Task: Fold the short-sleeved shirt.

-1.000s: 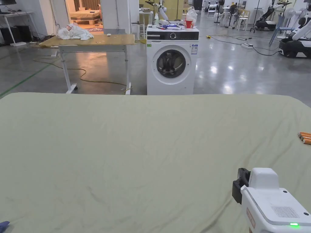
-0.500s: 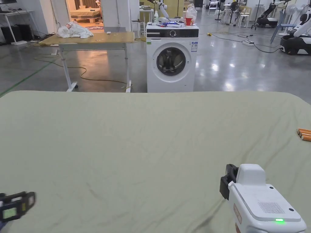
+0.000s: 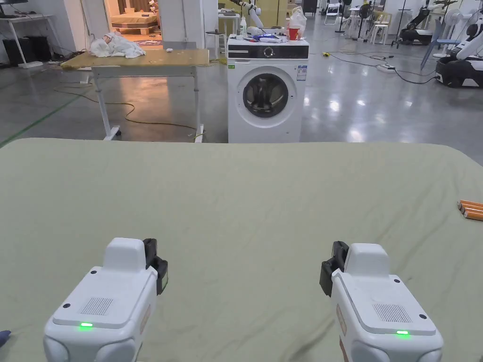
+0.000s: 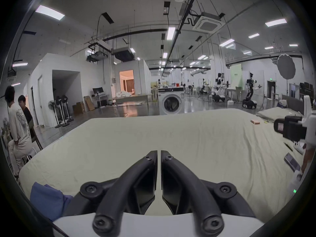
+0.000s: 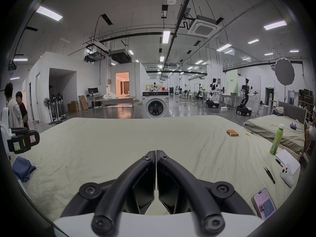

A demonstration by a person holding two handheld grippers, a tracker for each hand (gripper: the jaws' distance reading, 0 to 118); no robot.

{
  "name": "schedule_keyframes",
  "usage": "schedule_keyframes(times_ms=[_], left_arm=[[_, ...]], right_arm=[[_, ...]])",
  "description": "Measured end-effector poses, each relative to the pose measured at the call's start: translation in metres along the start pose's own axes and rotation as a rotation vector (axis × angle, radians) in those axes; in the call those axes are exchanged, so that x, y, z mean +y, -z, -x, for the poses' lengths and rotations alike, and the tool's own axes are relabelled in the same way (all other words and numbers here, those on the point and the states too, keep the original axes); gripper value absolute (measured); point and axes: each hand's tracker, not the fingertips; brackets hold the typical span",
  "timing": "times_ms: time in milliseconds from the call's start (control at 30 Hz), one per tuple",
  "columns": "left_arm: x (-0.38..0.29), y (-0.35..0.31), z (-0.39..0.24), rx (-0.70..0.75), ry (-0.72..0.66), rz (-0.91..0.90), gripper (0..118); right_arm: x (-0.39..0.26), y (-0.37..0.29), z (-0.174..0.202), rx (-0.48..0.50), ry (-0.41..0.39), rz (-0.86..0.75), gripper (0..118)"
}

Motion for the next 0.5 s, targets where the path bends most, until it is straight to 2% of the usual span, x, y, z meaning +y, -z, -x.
schedule_keyframes(times_ms=[200, 500], left_arm=[[0.003, -0.007, -0.015, 0.003, -0.034, -0.109, 0], [0.007, -0.014, -0.006, 0.054, -0.013, -0.138, 0]], right_arm=[[-0.002, -0.002, 0.000, -0.010, -0.015, -0.020, 0], [0.004, -0.009, 0.001, -0.006, -0.040, -0.065, 0]])
